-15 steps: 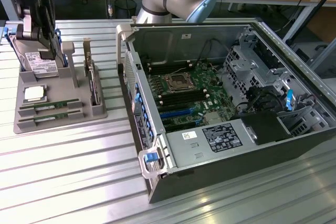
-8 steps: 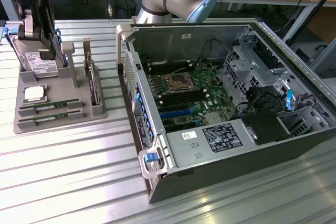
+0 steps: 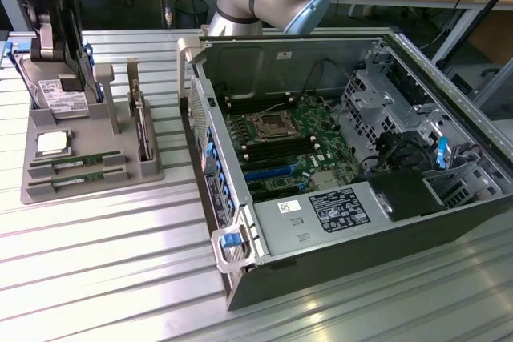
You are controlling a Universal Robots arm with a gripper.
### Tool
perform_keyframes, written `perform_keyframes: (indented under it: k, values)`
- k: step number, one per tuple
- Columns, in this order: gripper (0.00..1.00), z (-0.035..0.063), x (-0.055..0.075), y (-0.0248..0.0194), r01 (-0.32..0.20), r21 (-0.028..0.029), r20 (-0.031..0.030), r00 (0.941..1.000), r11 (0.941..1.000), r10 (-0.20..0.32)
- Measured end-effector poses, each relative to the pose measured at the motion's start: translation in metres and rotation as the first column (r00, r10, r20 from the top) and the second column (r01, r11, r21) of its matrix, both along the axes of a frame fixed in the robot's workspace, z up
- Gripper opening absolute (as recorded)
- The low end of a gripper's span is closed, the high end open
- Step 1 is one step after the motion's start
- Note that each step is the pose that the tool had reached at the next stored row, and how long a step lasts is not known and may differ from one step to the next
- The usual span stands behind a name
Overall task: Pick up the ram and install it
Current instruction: 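Pick up the ram and move it above insertion slot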
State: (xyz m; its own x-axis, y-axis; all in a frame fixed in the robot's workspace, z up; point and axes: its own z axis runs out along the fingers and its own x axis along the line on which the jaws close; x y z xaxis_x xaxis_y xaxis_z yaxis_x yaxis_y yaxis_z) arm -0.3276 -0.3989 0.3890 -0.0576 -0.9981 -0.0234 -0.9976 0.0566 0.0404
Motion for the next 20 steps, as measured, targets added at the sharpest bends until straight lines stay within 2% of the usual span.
perform_keyframes:
  k: [7,10,20]
  values:
    - [0.11,0.0,0.0,0.0,-0.008,0.0,0.0,1.0,1.0,0.008]
    - [0.3,0.0,0.0,0.0,-0.008,0.0,0.0,1.0,1.0,0.008]
    - [0.3,-0.008,-0.0004,0.0,-0.008,-0.0001,0.0,1.0,1.0,0.008]
